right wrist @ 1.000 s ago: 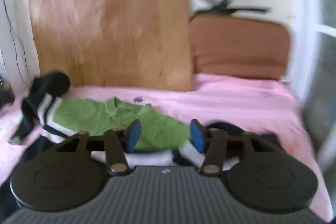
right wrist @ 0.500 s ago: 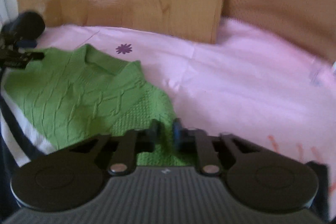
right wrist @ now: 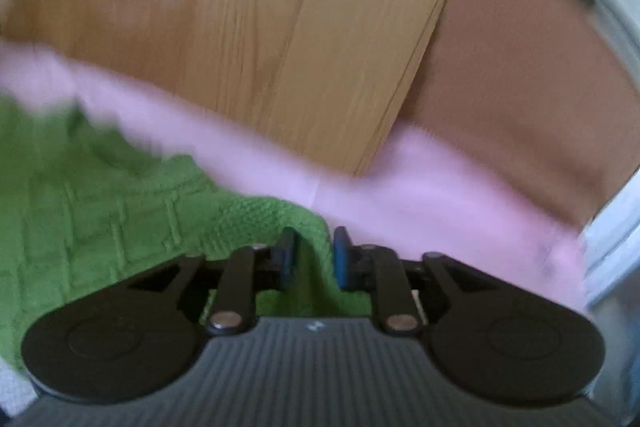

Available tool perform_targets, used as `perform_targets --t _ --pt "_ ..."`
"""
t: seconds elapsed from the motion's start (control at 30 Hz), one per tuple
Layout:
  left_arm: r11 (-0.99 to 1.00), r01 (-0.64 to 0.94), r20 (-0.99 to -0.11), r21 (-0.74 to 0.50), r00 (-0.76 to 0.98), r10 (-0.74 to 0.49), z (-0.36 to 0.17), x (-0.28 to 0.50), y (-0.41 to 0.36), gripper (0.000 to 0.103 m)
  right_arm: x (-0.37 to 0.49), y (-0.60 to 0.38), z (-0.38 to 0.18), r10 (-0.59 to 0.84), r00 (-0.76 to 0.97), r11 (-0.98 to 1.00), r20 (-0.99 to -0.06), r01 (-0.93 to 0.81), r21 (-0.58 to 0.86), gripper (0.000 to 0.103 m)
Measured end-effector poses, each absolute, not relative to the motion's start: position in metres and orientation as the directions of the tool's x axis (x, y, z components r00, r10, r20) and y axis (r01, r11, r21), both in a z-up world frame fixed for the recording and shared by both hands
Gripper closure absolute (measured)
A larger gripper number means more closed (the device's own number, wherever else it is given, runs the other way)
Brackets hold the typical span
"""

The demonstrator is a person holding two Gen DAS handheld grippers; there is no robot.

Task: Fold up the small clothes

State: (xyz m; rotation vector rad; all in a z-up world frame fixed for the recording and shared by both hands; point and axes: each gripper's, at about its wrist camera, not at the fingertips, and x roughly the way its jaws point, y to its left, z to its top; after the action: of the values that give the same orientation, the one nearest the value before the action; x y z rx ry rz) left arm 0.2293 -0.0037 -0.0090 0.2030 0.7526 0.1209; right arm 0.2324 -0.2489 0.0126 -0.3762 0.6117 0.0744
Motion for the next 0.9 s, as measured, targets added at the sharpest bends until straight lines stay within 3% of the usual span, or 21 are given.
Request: perform_targets --t 0.07,0.2,0.3,0.37,0.47,0.57,0.63,0.8,0.9 --pt "0.981 -0.032 -0.631 0.19 0.762 0.147 0.006 0.205 0.0 0.096 0.21 -0.255 0.023 -0.016 0.845 0.947 -0.534 -0.159 -0.28 0.071" --pt "0.994 0.059 -0.582 0.095 0.813 0.007 0.024 0.15 -0.014 0.091 0.131 -0.278 0.054 0.128 0.865 0.984 -0.485 -0.172 -0.047 0.066" --pt "0.985 0.165 -0.619 0.047 0.779 -0.101 0.017 0.115 -0.036 0.084 0.09 -0.28 0.034 0.28 0.772 0.959 -0.571 -0.251 0.131 0.061" --pt "0.976 0.216 -0.637 0.025 0.756 -0.151 0.009 0.094 -0.049 0.082 0.064 -0.284 0.015 0.252 0.746 0.968 -0.616 -0.194 0.161 0.061" --pt "0.968 0.237 -0.639 0.083 0.758 -0.131 -0.003 0.072 -0.065 0.074 0.011 -0.301 0.013 0.23 0.812 0.964 -0.536 -0.116 0.238 0.06" --pt "0.965 0.229 -0.638 0.126 0.764 -0.098 -0.003 0.072 -0.067 0.065 -0.044 -0.324 0.018 0.237 0.884 0.912 -0.404 -0.058 0.407 0.052" --pt "0.972 0.199 -0.638 0.126 0.767 -0.074 -0.003 0.069 -0.074 0.06 -0.06 -0.331 0.009 0.238 0.893 0.878 -0.383 -0.029 0.477 0.052" --pt "0.96 0.177 -0.614 0.218 0.79 -0.006 -0.001 0.065 -0.083 0.055 -0.062 -0.293 -0.007 0.179 0.871 0.896 -0.457 0.047 0.441 0.049" --pt "0.935 0.174 -0.587 0.308 0.808 0.043 -0.007 0.065 -0.092 0.056 -0.072 -0.275 -0.006 0.111 0.892 0.937 -0.438 0.053 0.346 0.049"
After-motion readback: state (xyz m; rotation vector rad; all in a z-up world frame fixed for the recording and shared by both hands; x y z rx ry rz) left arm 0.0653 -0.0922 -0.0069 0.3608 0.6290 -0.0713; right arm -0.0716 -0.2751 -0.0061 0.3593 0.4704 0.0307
